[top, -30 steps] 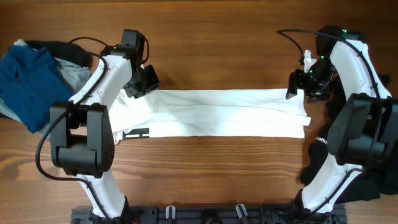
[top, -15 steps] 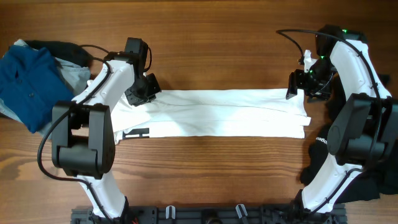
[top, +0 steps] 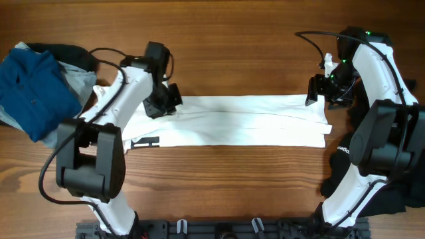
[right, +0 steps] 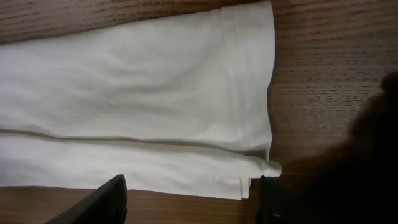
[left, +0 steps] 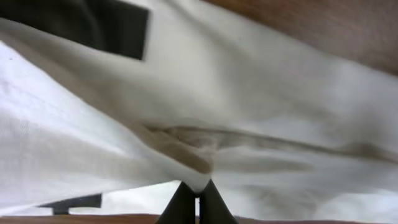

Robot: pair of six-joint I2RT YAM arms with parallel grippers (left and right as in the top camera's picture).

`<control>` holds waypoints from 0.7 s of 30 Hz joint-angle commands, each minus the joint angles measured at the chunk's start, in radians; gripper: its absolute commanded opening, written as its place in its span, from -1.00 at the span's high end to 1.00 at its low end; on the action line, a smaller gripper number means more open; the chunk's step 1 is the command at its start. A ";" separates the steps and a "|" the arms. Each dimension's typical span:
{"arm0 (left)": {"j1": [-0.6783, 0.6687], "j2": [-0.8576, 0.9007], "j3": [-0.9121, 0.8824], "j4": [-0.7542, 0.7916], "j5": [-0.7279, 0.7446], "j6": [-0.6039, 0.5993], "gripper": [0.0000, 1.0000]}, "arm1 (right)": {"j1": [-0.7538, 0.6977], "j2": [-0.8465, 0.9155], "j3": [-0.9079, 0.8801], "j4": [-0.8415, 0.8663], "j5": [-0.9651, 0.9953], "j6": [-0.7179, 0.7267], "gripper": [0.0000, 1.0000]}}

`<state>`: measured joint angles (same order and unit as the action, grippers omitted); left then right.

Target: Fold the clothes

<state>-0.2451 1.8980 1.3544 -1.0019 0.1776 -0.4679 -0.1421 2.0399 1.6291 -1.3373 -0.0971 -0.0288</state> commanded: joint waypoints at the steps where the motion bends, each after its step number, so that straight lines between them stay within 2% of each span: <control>1: -0.101 -0.015 -0.008 -0.013 0.008 0.045 0.92 | -0.002 -0.020 -0.008 0.002 -0.016 -0.016 -0.36; 8: -0.144 -0.015 -0.008 -0.014 -0.018 0.041 0.82 | -0.002 -0.020 -0.008 0.001 -0.016 -0.017 -0.36; 9: -0.144 -0.015 -0.008 -0.014 -0.018 0.041 0.74 | -0.003 -0.020 -0.008 0.001 -0.016 -0.016 -0.36; 10: -0.144 -0.015 -0.008 -0.014 -0.019 0.042 0.46 | -0.002 -0.020 -0.008 0.001 -0.016 -0.016 -0.37; 11: -0.141 -0.015 -0.008 -0.014 -0.020 0.043 0.33 | -0.002 -0.020 -0.008 -0.003 -0.016 -0.016 -0.37; 13: -0.129 -0.016 -0.008 -0.020 -0.035 0.045 0.38 | -0.003 -0.020 -0.008 -0.013 -0.011 -0.011 -0.37; 18: -0.034 -0.075 -0.006 -0.076 -0.085 0.044 0.35 | -0.063 -0.020 -0.008 -0.034 0.052 0.063 -0.46; 20: 0.019 -0.100 -0.006 -0.104 -0.085 0.044 0.34 | -0.116 -0.020 -0.010 -0.039 0.000 0.026 -0.46; 21: 0.049 -0.109 -0.006 -0.124 -0.086 0.044 0.33 | -0.143 -0.020 -0.020 -0.036 -0.063 -0.035 -0.51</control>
<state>-0.2668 1.8542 1.3540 -1.0962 0.1177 -0.4313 -0.2192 2.0399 1.6291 -1.3720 -0.0803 0.0017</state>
